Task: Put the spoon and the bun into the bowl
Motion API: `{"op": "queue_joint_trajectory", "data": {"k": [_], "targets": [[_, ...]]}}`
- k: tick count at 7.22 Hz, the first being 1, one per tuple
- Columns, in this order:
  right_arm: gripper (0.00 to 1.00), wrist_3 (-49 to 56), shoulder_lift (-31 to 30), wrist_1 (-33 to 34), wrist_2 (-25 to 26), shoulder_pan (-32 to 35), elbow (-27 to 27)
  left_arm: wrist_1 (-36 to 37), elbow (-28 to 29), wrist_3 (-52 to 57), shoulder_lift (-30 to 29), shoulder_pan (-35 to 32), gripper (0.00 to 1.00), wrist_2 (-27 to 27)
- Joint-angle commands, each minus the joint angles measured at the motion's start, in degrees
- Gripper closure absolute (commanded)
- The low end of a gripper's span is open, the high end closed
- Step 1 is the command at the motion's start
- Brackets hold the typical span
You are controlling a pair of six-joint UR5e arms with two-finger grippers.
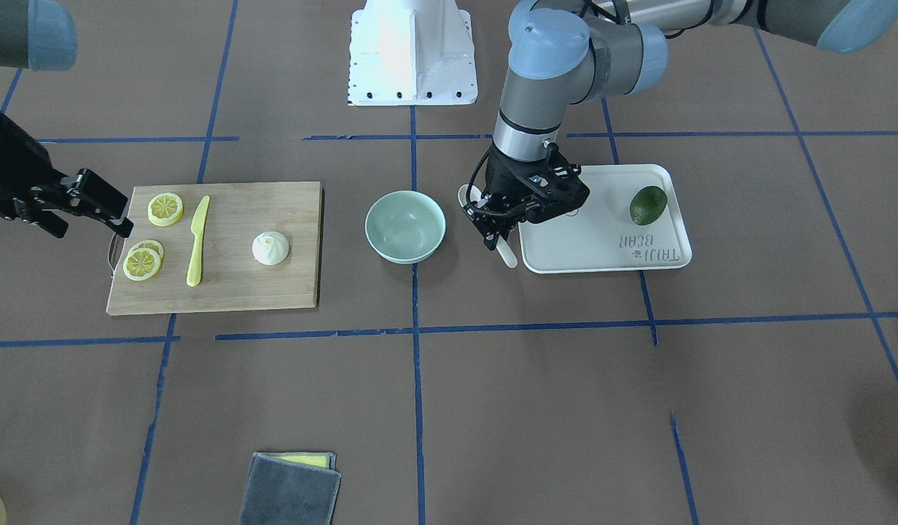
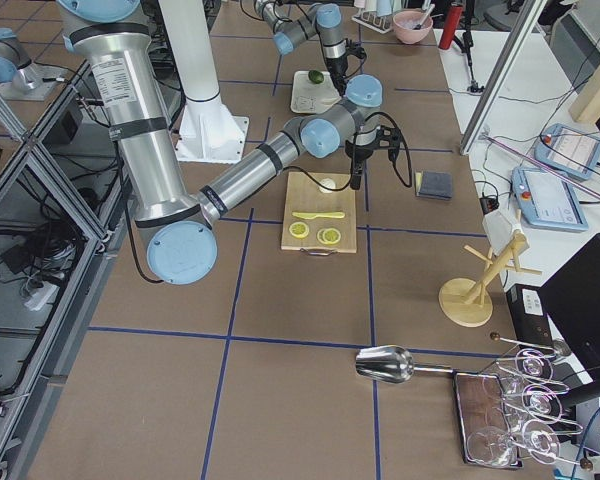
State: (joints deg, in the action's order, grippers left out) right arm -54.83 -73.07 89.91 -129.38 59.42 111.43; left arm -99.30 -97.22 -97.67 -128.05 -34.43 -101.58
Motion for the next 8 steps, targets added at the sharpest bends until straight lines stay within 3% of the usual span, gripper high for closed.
{"op": "queue_joint_trajectory", "data": {"k": [1,5,6,7,8], "targets": [[0.0,-8.77,3.01,-1.31,7.88,-8.76,0.54,-6.77,5.69,-5.06,-2.63,1.55,1.0,0.33],[0.0,-12.58,3.02,-4.48,14.06,-15.82,-0.25,-6.87,7.91,-7.01,-5.97,5.51,1.0,3.06],[0.0,-12.84,3.19,-4.57,14.68,-16.7,-0.51,-7.13,8.27,-6.84,-5.98,6.21,0.92,4.8],[0.0,-12.84,3.45,-4.57,14.77,-17.06,-0.86,-7.31,8.27,-6.57,-5.98,6.22,0.6,4.99],[0.0,-12.76,3.63,-4.57,14.77,-17.15,-1.47,-7.31,8.18,-6.05,-5.89,6.13,0.01,4.99]]}}
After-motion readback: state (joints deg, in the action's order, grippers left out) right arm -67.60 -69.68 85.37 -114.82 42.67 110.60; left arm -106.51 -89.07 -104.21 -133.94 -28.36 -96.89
